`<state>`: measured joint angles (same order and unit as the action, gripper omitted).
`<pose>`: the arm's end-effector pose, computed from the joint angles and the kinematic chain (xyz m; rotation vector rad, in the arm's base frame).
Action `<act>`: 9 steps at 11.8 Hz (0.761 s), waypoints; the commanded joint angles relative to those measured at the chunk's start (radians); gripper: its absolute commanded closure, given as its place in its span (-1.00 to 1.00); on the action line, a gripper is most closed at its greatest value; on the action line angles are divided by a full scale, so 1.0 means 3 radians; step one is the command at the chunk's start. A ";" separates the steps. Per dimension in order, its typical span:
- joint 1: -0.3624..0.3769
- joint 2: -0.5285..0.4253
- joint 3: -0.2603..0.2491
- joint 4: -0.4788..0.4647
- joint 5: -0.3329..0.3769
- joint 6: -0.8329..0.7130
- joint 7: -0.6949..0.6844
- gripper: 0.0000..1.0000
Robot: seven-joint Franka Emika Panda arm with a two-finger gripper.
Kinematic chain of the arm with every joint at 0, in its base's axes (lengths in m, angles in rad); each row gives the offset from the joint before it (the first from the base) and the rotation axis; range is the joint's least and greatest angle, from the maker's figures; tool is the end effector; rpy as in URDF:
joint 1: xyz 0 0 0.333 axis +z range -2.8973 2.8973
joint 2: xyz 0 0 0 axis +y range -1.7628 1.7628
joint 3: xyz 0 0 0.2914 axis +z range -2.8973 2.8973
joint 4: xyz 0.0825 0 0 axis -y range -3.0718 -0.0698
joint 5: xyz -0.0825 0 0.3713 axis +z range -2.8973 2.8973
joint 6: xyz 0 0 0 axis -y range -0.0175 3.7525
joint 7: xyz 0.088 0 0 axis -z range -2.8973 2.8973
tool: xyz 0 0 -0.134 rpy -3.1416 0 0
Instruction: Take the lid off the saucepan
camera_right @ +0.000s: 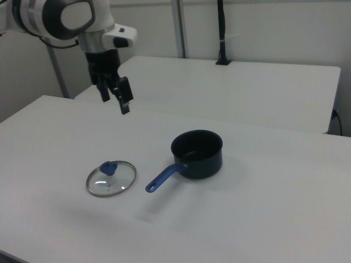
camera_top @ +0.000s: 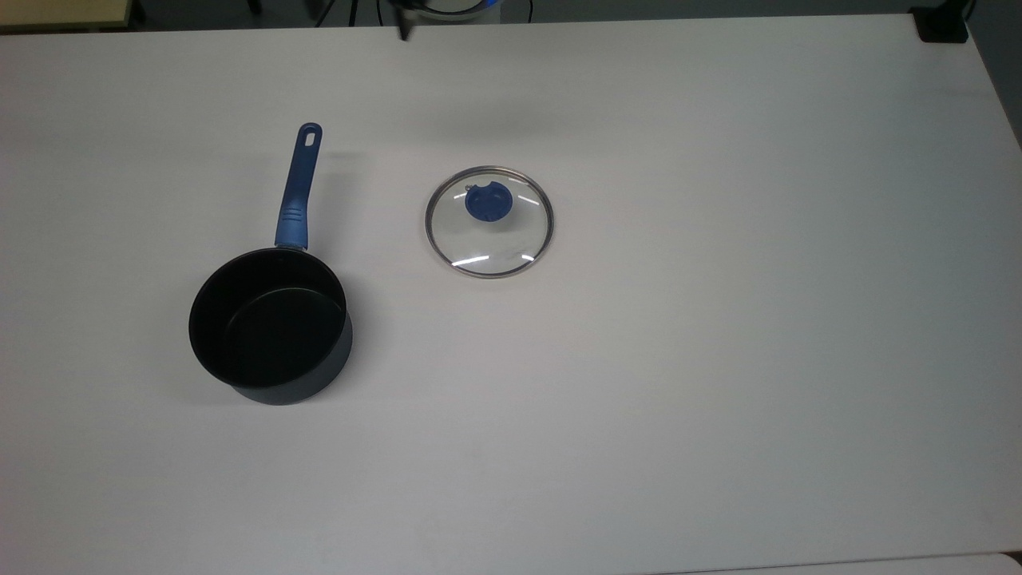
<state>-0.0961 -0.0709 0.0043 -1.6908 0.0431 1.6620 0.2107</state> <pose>0.5284 -0.0432 0.5636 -3.0598 0.4711 -0.0611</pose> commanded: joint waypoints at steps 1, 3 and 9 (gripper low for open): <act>0.0218 -0.0004 -0.0321 0.0149 -0.0158 -0.0059 -0.0199 -1.00; 0.0157 0.0016 -0.0321 0.0180 -0.0241 -0.0023 -0.0802 -1.00; 0.0182 0.0057 -0.0301 0.0185 -0.0200 -0.0002 -0.1117 -1.00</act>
<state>-0.0683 -0.0642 -0.0805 -1.6522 -0.0187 1.6622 -0.1064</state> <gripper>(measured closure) 0.000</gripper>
